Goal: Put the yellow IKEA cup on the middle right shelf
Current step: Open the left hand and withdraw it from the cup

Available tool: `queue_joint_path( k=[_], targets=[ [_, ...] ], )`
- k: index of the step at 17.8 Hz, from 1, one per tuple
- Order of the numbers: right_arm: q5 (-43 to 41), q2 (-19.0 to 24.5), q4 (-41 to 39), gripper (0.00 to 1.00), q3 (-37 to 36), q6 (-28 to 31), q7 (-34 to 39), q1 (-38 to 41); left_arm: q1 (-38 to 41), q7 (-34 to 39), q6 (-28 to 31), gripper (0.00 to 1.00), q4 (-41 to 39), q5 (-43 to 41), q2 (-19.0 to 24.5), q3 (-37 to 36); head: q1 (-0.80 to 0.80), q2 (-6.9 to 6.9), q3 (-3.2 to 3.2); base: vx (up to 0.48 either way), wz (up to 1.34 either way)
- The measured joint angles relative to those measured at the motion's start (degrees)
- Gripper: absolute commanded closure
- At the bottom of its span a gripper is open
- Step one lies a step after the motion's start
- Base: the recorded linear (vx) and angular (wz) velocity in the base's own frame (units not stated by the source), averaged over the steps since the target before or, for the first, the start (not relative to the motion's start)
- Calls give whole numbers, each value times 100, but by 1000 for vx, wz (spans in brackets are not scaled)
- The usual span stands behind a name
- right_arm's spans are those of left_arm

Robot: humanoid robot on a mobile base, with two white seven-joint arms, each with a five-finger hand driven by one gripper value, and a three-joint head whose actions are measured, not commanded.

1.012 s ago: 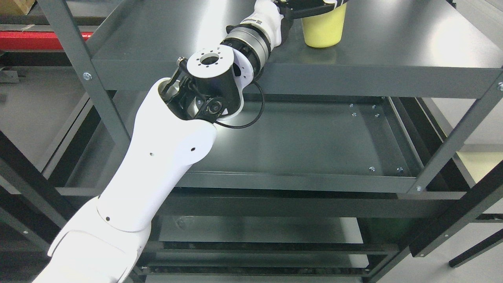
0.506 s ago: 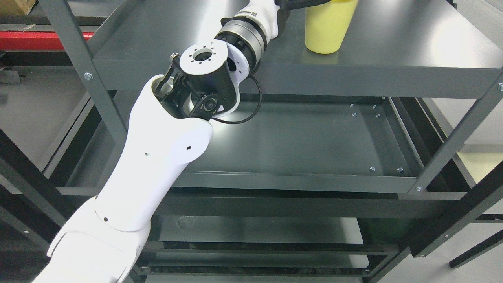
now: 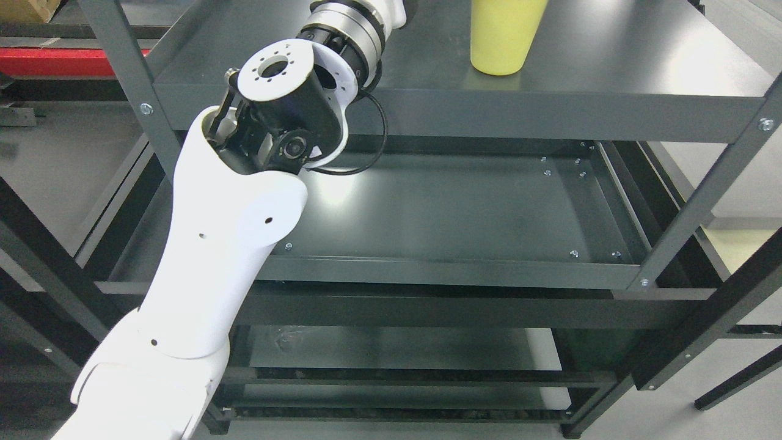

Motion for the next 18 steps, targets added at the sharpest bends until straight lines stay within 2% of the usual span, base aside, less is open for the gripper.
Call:
queue_joint_path(
  k=[4,9,12,15,18],
  targets=[
    [0,0,0,1,0,0,0,1,109,-480,-2,1,-239,-5,0,171,0,0,0,-136,-6],
    [0,0,0,1,0,0,0,0,322,-2422,-14,3,-437,-10,0,298,0,0,0,-149,100],
    [0,0,0,1,0,0,0,0,468,-3283,-33,3,-512,-12,0,341,0,0,0,-162,62],
    [0,0,0,1,0,0,0,1,735,-3654,-54,1,-560,-51,0,315,0,0,0,-162,-73],
    [0,0,0,1,0,0,0,1,1308,-3766,-122,1,-588,-569,0,236,0,0,0,-150,-148]
  ],
)
